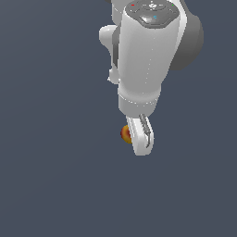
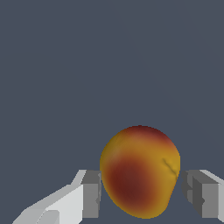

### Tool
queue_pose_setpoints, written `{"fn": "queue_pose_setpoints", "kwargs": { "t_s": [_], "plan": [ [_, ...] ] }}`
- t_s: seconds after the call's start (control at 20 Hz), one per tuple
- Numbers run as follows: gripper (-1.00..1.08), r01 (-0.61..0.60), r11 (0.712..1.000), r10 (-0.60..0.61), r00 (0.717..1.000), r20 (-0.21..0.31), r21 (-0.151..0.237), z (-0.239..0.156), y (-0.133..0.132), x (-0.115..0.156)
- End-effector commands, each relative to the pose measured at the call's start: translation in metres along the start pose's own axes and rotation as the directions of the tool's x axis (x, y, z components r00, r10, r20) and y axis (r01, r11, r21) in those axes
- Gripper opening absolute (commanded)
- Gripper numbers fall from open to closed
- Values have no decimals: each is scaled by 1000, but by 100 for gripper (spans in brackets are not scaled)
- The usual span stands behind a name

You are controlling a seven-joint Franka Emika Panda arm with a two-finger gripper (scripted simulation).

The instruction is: Pick up the object and move it to a goal position.

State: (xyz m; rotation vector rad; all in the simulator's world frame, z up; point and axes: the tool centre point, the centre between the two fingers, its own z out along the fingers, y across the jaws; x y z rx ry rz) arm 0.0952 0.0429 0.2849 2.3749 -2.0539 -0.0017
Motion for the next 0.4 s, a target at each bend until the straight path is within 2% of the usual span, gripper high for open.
{"fn": "queue_pose_setpoints", "kwargs": {
  "t_s": [0.0, 0.35],
  "plan": [
    [-100, 0, 1000, 0, 1000, 0, 1, -5, -4, -1],
    [-100, 0, 1000, 0, 1000, 0, 1, -9, -9, -2]
  ]
}}
